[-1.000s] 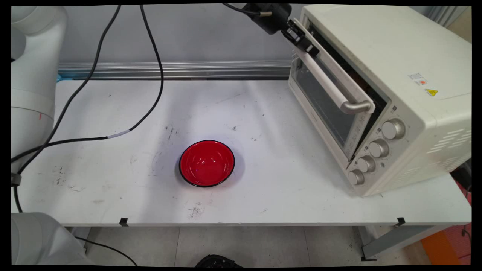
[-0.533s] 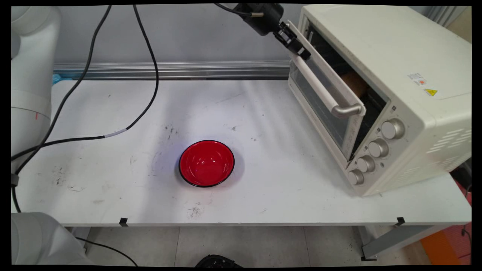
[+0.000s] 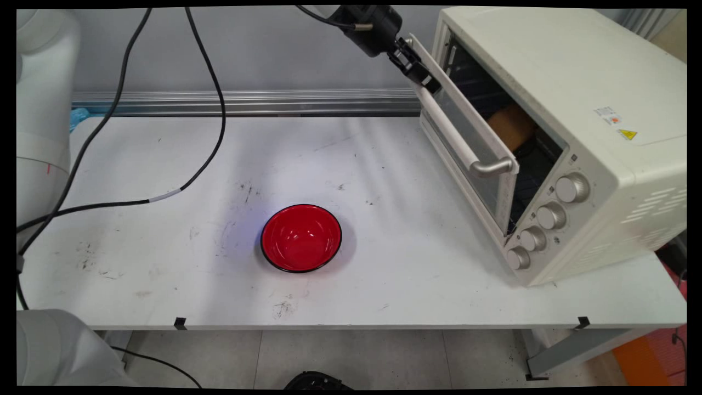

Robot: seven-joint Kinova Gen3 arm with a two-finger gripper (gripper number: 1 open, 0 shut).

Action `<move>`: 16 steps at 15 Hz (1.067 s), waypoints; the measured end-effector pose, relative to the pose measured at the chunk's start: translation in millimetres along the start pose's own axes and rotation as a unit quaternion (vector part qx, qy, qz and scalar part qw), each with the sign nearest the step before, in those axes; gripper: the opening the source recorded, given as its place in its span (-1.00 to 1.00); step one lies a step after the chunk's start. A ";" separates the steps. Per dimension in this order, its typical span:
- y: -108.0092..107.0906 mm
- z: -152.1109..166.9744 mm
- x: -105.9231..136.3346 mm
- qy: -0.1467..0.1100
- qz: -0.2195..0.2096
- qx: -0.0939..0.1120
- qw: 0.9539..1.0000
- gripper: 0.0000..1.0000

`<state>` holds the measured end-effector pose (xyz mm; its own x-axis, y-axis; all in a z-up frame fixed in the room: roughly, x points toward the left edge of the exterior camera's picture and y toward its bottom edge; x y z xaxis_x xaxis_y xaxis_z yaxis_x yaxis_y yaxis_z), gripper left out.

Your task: Open the oven

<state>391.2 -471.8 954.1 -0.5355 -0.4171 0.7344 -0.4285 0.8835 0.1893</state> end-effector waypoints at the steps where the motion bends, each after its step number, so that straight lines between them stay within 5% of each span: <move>1: -0.7 0.3 -1.9 -0.001 0.000 0.001 1.000 -1.00; 16: -1.2 8.3 -26.6 -0.022 -0.005 0.013 1.000 -1.00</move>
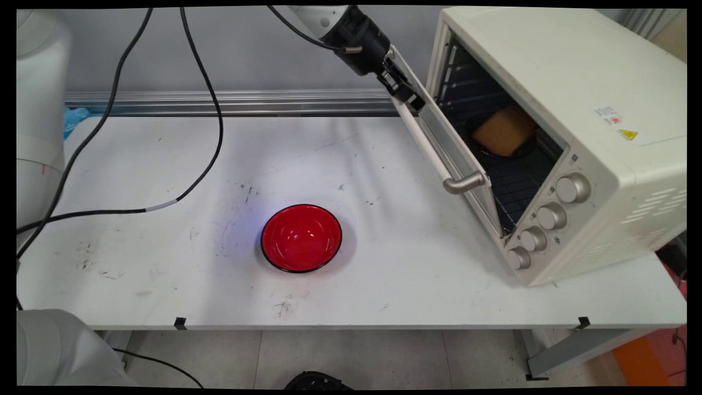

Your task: Open the oven

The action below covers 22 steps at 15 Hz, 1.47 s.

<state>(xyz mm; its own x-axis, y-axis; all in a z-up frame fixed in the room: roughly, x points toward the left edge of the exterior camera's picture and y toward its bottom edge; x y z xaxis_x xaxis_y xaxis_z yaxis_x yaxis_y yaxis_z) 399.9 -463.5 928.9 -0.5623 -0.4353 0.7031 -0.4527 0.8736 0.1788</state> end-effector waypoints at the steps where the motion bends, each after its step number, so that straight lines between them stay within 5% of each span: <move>1: 0.7 -0.3 -1.5 -0.002 -0.001 -0.001 1.000 -1.00; 22: 7.3 -29.2 -71.9 -0.071 -0.018 0.021 0.997 -1.00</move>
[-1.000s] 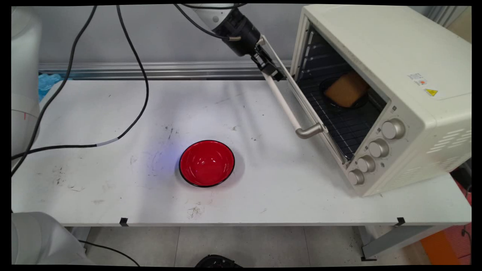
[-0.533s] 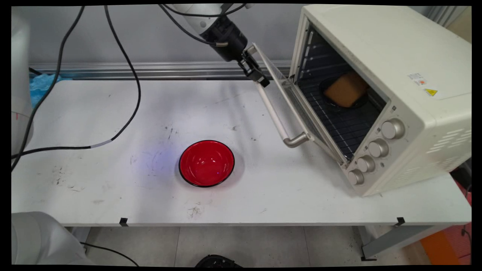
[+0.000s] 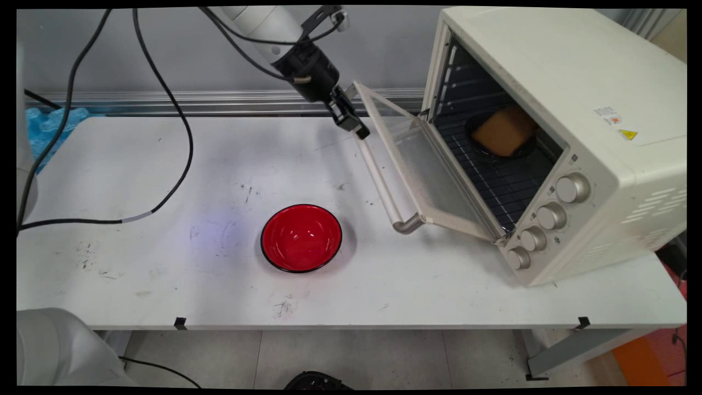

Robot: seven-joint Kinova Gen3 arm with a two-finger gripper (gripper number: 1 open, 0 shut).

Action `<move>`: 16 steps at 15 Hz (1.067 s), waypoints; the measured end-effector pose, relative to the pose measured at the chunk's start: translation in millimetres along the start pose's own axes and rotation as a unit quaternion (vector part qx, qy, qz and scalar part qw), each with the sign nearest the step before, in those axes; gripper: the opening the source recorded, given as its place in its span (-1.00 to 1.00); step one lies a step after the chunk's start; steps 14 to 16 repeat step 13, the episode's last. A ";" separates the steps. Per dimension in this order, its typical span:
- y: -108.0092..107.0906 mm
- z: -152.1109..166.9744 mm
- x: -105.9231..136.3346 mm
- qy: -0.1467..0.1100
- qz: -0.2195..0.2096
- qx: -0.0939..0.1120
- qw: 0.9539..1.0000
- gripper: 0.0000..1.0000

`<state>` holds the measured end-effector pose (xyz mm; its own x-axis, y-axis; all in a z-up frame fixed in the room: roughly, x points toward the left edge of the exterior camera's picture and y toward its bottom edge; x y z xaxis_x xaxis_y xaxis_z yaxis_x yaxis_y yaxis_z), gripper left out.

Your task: Open the oven

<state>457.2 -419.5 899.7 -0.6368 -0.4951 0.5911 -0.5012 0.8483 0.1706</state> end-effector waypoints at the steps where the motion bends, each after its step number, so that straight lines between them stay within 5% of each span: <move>1: -0.3 1.0 -3.9 -0.002 0.000 0.004 1.000 -1.00; 16: -5.0 2.1 -39.3 -0.020 0.003 0.048 0.999 -1.00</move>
